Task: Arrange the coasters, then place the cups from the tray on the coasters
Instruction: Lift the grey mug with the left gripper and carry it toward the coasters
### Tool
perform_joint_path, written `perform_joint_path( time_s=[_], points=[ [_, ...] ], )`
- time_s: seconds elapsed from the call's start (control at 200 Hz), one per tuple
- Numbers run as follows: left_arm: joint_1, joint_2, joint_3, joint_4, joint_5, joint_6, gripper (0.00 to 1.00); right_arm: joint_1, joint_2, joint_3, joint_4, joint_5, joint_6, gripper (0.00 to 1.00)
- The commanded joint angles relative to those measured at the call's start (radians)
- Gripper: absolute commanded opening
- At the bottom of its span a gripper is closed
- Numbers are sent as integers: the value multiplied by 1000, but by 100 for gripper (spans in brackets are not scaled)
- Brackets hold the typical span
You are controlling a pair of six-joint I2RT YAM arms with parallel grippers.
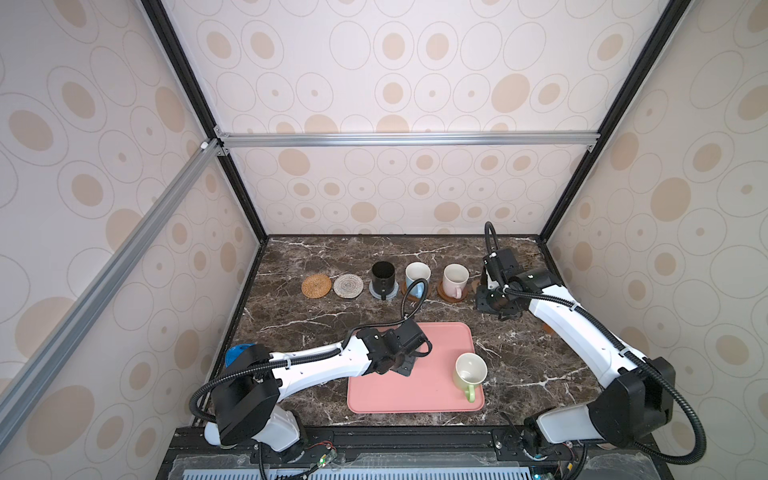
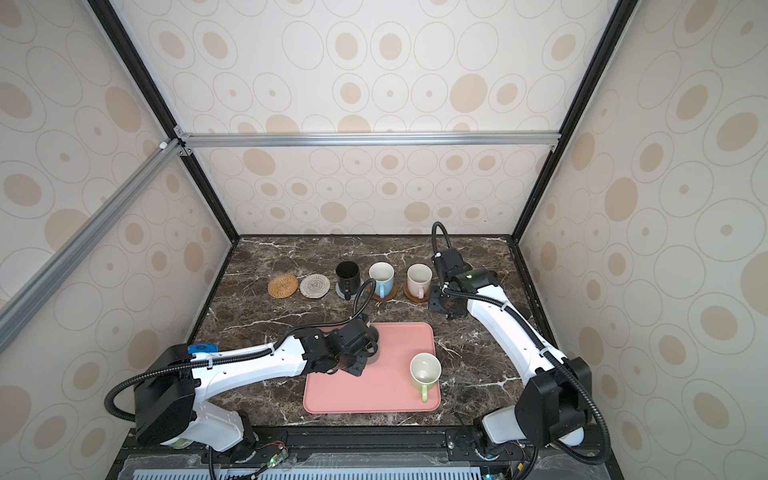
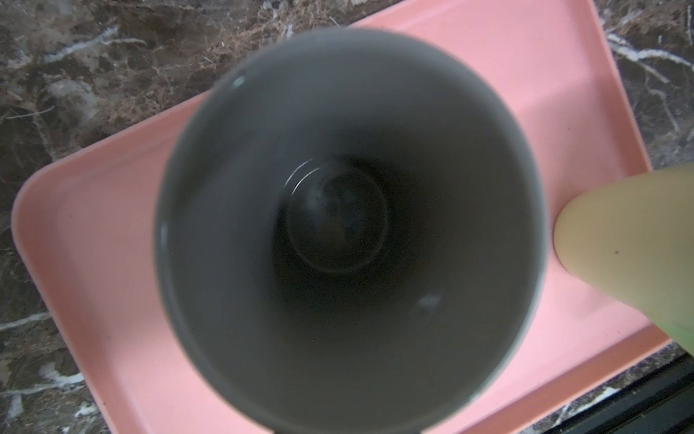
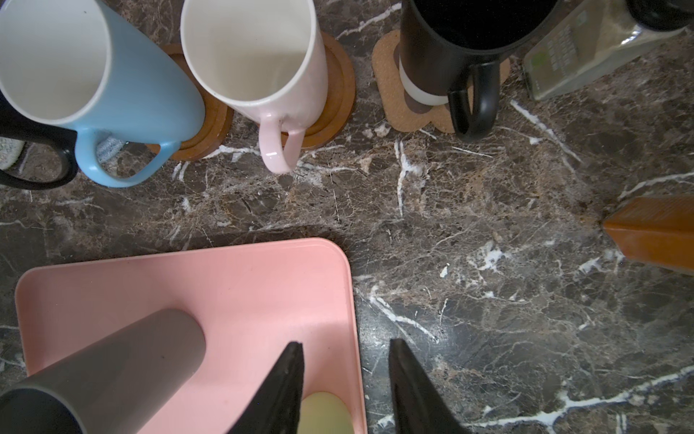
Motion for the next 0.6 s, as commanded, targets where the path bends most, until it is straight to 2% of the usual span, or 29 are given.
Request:
perform_joint_path(
  time_s=[0.0,0.425,0.595],
  points=[
    [16,-46,-4,3,-64,-23,11,-5,-25,-12,-22,11,10,41],
    [80,-211,-99,58,-74,-91,8,-5,-25,-15,-16,7,11,41],
    [114,-255,-120,31,-88,-86,8,-5,-25,-15,-17,8,11,41]
  ],
)
